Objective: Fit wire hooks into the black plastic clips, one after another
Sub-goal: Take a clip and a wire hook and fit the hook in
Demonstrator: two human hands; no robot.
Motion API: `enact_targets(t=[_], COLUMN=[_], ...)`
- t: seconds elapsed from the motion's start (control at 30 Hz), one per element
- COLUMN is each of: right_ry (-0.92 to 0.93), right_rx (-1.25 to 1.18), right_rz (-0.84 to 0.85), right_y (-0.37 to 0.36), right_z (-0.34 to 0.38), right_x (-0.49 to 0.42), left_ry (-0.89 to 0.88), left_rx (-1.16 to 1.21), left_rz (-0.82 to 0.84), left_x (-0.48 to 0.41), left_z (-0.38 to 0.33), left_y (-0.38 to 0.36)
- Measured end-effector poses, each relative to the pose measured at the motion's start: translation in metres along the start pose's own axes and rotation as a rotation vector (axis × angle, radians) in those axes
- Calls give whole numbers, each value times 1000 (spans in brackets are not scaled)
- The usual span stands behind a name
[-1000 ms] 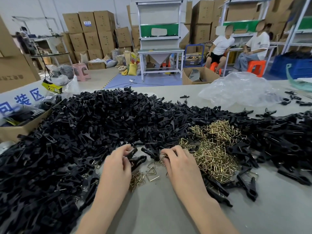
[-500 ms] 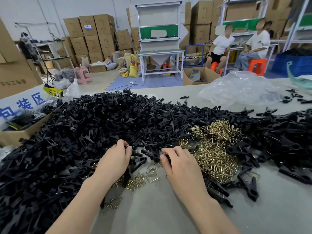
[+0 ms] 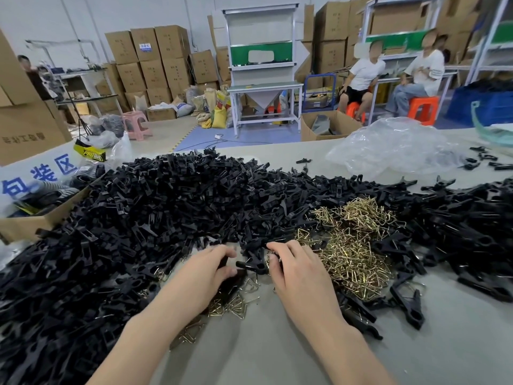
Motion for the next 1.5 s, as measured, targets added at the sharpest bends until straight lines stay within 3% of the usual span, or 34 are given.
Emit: enact_targets(t=[0.07,0.17,0.3,0.5,0.6,0.77,1.13,1.37,1.5], right_ry=[16,68,11,-123,-111,-215,-690,-617,-621], right_rx=[-25,-170,-578,-758,-734,-917,-1797,-1764,-1730], right_rz=[-30,-72,51,81,120,123,60,23,13], right_y=[4,8,3,0,-1,1,2,1,1], right_z=[3,8,13,17,19,16,8,5,3], right_x=[1,0,4,5,6,3,-4,-7,-6], left_ry=[35,63,29,126,165,178,131,48,38], left_rx=[85,435,695,811,833,1124,1050,774,762], left_rz=[-158,-427,-384,-386,-403,-404,-318,-378,-372], left_x=[5,12,21,24,25,29,30,34,37], left_z=[3,-7,-41,-42,-39,-42,-37,-41,-40], left_y=[12,18,-10,-25,-25,-15,-17,-20,-21])
Point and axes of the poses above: each hand's wrist, its own x-axis away from the middle knuckle, its own y-axis out of the back of the hand, z = x × y, the point moved 2 cm from there along -x, towards the middle knuckle, and after that the axes turned 6 degrees about -x, right-handed, at the moved point
